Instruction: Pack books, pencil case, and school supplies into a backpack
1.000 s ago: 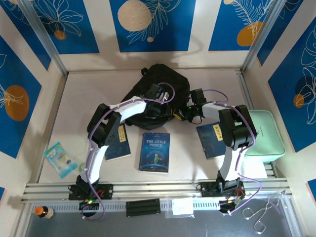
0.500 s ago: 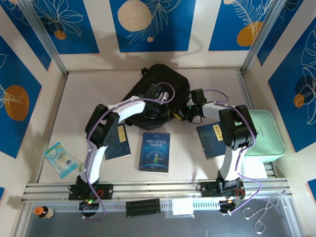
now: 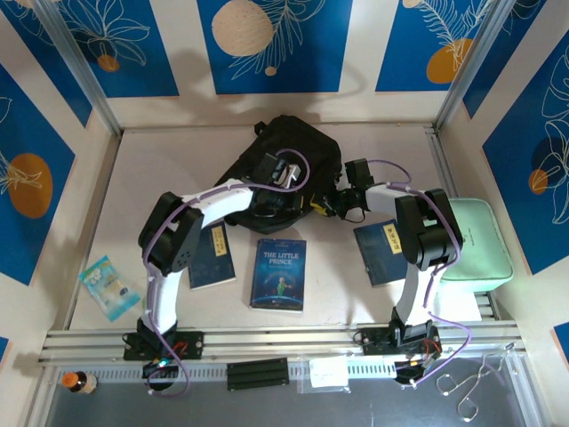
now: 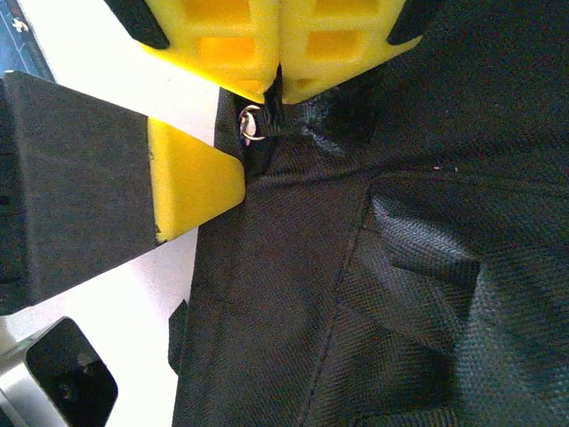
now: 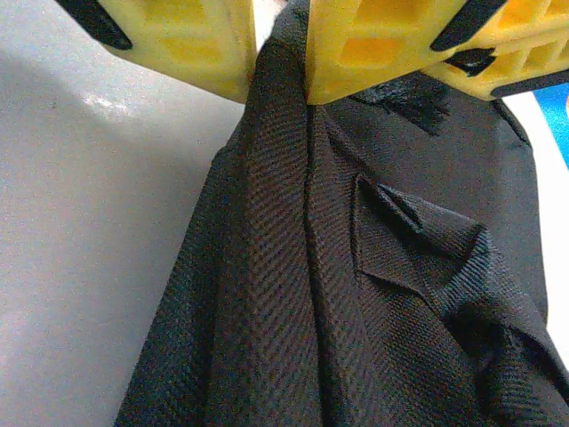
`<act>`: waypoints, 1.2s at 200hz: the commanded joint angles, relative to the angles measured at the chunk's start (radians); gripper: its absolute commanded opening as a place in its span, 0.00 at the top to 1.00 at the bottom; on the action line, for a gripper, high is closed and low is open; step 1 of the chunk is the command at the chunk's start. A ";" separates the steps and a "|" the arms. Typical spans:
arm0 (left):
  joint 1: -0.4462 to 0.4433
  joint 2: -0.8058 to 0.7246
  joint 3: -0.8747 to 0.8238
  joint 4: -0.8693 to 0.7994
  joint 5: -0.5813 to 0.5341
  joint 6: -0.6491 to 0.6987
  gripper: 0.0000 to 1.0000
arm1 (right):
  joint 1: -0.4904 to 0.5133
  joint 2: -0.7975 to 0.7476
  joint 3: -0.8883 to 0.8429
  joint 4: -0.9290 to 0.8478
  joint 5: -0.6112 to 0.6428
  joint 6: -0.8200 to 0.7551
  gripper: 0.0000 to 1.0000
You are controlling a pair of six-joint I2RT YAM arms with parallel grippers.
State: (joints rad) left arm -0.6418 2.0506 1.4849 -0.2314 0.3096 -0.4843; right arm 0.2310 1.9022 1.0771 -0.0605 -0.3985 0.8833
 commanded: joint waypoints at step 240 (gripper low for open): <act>-0.005 -0.279 -0.260 -0.045 -0.307 0.171 1.00 | 0.005 0.034 0.085 -0.090 0.154 -0.028 0.93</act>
State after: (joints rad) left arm -0.6460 1.8439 1.2625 -0.2089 0.1036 -0.3649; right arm 0.2508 1.9156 1.1316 -0.1024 -0.3183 0.8860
